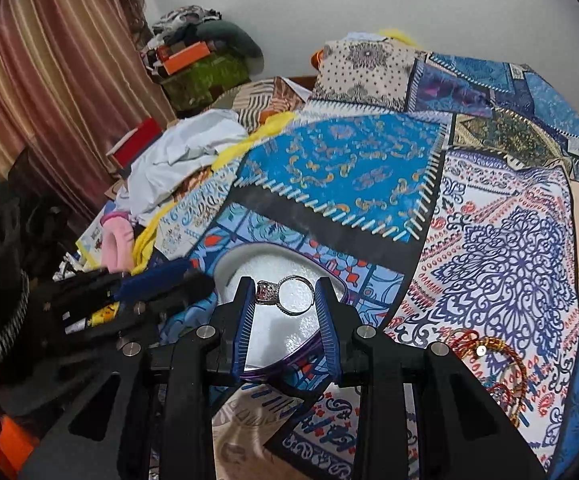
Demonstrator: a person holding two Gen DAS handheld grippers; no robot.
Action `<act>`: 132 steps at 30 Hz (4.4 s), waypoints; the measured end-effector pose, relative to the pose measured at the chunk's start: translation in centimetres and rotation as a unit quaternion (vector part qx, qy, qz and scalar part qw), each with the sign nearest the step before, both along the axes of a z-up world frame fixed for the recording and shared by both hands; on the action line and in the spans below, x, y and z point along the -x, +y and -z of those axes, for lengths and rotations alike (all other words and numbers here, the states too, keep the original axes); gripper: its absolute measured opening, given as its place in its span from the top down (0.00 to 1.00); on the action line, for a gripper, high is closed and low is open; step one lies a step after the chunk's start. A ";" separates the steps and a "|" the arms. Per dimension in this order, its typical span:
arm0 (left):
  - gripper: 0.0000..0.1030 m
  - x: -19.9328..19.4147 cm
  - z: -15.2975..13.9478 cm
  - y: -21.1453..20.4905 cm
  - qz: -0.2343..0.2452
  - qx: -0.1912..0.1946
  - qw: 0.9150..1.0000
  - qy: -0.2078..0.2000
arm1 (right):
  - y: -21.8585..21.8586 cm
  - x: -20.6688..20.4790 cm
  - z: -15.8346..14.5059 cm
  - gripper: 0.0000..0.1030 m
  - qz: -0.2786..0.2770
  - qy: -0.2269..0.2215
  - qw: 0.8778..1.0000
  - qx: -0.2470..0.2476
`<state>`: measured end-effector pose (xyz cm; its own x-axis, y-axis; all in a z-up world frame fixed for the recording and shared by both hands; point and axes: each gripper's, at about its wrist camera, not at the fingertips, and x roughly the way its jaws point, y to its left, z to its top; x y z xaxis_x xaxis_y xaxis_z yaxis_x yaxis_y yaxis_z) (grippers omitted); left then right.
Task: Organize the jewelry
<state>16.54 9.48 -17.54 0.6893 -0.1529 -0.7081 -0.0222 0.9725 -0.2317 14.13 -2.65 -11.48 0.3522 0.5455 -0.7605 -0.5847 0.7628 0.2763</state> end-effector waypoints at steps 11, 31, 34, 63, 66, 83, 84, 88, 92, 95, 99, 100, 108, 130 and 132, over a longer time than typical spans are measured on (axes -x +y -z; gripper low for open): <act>0.80 -1.5 0.2 -0.4 0.023 -0.009 1.000 0.004 | 0.2 -0.5 1.4 0.73 -0.002 0.007 1.000 0.016; 0.75 2.1 -4.1 -0.5 -0.001 -0.042 0.999 -0.034 | -0.9 0.3 -0.8 0.64 0.012 -0.017 1.000 0.013; 0.74 2.8 -5.0 -1.1 -0.002 -0.045 0.998 -0.042 | -1.5 0.8 -1.8 0.64 0.019 -0.028 0.999 0.009; 0.61 2.2 -5.8 -11.8 0.076 -0.049 0.995 -0.028 | -16.3 3.4 -6.4 0.63 0.167 -0.110 0.980 0.023; 0.61 1.3 -4.4 -12.9 0.086 -0.039 0.995 -0.008 | -17.3 3.3 -5.7 0.63 0.175 -0.102 0.979 0.025; 0.83 -2.7 0.8 -15.9 0.088 0.026 0.993 0.072 | -19.9 2.0 -1.8 0.63 0.181 -0.049 0.982 0.022; 0.85 -2.8 0.9 -16.1 0.088 0.025 0.993 0.071 | -19.9 2.0 -1.7 0.63 0.181 -0.047 0.982 0.021; 0.96 -2.8 1.1 -16.6 0.090 0.008 0.994 0.067 | -19.8 2.0 -1.4 0.63 0.178 -0.045 0.983 0.022; 0.99 -2.6 0.8 -16.9 0.095 -0.011 0.994 0.060 | -19.7 1.9 -1.5 0.63 0.175 -0.043 0.983 0.019; 1.00 -2.2 0.1 -16.8 0.096 -0.015 0.994 0.048 | -19.6 2.0 -1.7 0.63 0.173 -0.046 0.984 0.018; 1.00 -1.3 -1.7 -16.3 0.092 -0.020 0.995 0.021 | -19.3 2.2 -2.0 0.63 0.171 -0.050 0.984 0.017; 1.00 -1.1 -2.1 -16.3 0.091 -0.022 0.995 0.016 | -19.2 2.3 -2.0 0.63 0.170 -0.050 0.984 0.017; 1.00 0.5 -3.9 -14.6 0.085 -0.030 0.996 -0.009 | -17.6 2.5 -2.1 0.63 0.154 -0.050 0.986 0.021; 0.90 -1.6 1.2 -13.8 0.117 0.006 0.991 0.063 | -11.7 0.1 0.7 0.65 0.033 -0.043 0.992 0.113; 0.89 -1.8 1.3 -13.8 0.115 0.008 0.991 0.064 | -11.5 0.1 0.8 0.75 0.023 -0.044 0.992 0.114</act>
<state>18.35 -4.28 -18.87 0.5400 -0.3076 -0.7834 0.1705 0.9515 -0.2561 14.05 -14.12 -12.29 0.4435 0.3440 -0.8276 -0.5615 0.8264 0.0426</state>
